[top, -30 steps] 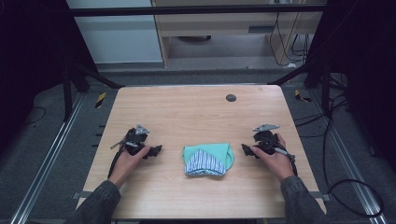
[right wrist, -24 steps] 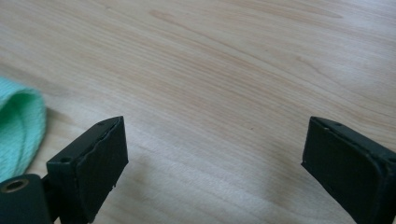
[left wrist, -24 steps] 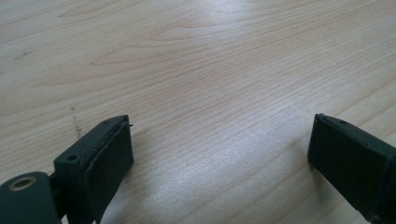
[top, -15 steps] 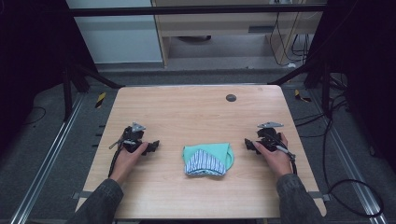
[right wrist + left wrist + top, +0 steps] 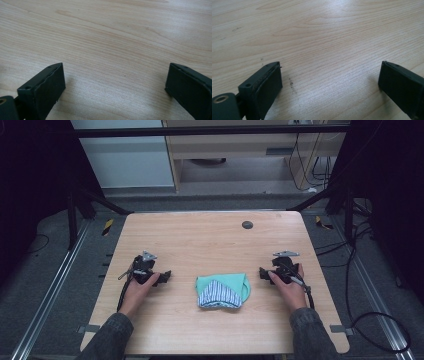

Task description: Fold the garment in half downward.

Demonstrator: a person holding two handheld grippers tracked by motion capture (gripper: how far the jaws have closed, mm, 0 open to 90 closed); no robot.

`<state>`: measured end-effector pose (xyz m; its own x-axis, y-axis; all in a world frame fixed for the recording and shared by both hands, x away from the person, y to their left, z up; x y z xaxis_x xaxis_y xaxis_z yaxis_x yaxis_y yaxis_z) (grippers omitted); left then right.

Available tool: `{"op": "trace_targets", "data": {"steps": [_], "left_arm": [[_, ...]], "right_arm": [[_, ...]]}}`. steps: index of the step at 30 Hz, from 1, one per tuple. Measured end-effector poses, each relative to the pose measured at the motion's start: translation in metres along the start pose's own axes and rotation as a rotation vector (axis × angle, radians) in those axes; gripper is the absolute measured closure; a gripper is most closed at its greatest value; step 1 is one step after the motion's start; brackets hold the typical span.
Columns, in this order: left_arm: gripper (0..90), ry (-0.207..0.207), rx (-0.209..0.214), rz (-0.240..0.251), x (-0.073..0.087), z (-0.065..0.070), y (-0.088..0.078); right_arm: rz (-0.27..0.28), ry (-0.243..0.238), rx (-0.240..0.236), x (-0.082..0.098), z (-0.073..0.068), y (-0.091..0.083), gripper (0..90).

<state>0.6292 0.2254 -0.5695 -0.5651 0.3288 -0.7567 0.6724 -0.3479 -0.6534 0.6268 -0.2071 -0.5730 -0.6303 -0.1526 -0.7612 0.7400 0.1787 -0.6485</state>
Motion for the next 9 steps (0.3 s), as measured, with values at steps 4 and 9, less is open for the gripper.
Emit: {"op": "trace_targets", "data": {"steps": [4, 9], "left_arm": [[1.7, -0.008, -0.010, -0.010, -0.001, 0.006, 0.002], [0.6, -0.018, -0.023, -0.012, -0.001, 0.007, 0.003]], "right_arm": [[-0.001, 0.053, 0.058, 0.001, -0.005, 0.000, 1.5], [-0.001, 0.087, 0.094, 0.001, -0.011, -0.001, 1.4]]}}
Point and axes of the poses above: each handheld gripper's, and its own axes: y roughly forward along the jaws, x roughly out of its underside, z roughly to its right, the point moved 9 cm from there along y, roughly forward along the jaws, and after that the axes turned 3 degrees about z, right-handed, at the moved point
